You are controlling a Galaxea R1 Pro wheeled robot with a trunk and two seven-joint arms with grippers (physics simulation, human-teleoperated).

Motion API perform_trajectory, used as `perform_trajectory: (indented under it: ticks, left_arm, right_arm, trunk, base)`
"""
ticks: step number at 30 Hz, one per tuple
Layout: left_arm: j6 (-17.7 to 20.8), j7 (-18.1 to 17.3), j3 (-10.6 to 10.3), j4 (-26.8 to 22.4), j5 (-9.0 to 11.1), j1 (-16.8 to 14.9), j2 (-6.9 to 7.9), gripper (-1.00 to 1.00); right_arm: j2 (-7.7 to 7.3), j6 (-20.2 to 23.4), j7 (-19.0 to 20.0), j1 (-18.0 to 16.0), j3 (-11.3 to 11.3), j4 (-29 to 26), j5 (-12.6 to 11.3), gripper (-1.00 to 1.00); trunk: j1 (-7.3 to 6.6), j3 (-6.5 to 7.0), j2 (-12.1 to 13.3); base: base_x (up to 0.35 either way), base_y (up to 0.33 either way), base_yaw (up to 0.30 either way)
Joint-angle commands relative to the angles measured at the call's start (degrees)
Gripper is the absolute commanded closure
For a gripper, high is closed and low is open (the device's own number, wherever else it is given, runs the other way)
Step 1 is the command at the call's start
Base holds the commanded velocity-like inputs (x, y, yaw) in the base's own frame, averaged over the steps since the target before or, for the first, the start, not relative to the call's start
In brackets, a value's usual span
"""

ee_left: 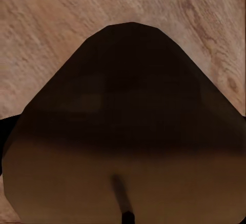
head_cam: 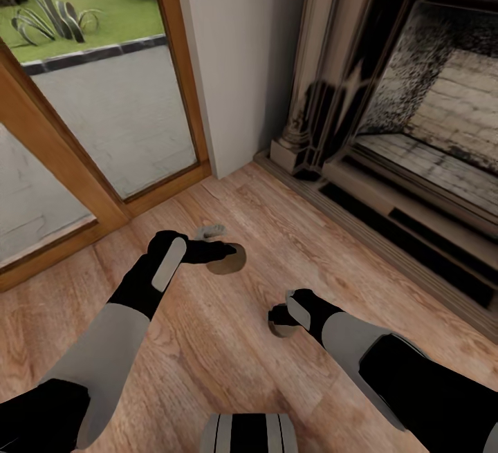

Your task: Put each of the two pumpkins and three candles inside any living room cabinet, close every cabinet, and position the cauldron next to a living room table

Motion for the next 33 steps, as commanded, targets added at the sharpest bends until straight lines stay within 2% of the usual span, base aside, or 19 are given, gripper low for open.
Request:
perform_trajectory:
  ticks: [1, 13, 20, 24, 33]
  left_arm:
    - [0.16, 0.54, -0.03, 0.80, 0.49, -0.02, 0.01, 1.00]
    - [0.01, 0.72, 0.16, 3.43, 0.36, -0.02, 1.18, 1.00]
    - [-0.12, 0.72, 0.10, 7.60, 0.29, -0.02, 3.66, 1.00]
    - [-0.12, 0.70, 0.11, 8.96, 0.29, -0.02, 3.98, 1.00]
    - [-1.45, 0.64, 0.16, 11.93, 0.29, -0.02, 5.43, 1.00]
  right_arm:
    - [0.00, 0.22, -0.39, -0.01, 0.38, -0.07, -0.64, 1.00]
    - [0.00, 0.22, -0.60, -0.01, 0.38, -0.07, -0.57, 1.00]
    - [0.00, 0.66, -0.59, -0.01, 0.38, -0.46, -0.66, 1.00]
    - [0.00, 0.74, -0.94, -0.01, 0.38, -0.50, -0.66, 1.00]
    - [0.00, 0.75, -0.99, -0.01, 0.27, -0.57, -0.57, 1.00]
  trunk:
    - [-0.03, 0.19, 0.00]
    - [-0.34, 2.85, 0.16]
    - [-0.52, 4.40, 0.26]
    - [-0.62, 5.28, 0.31]
    - [-0.86, 7.55, 0.43]
  base:
    - [0.000, 0.000, 0.000]
    - [0.000, 0.000, 0.000]
    - [0.000, 0.000, 0.000]
    - [0.000, 0.000, -0.003]
    - [0.000, 0.000, -0.214]
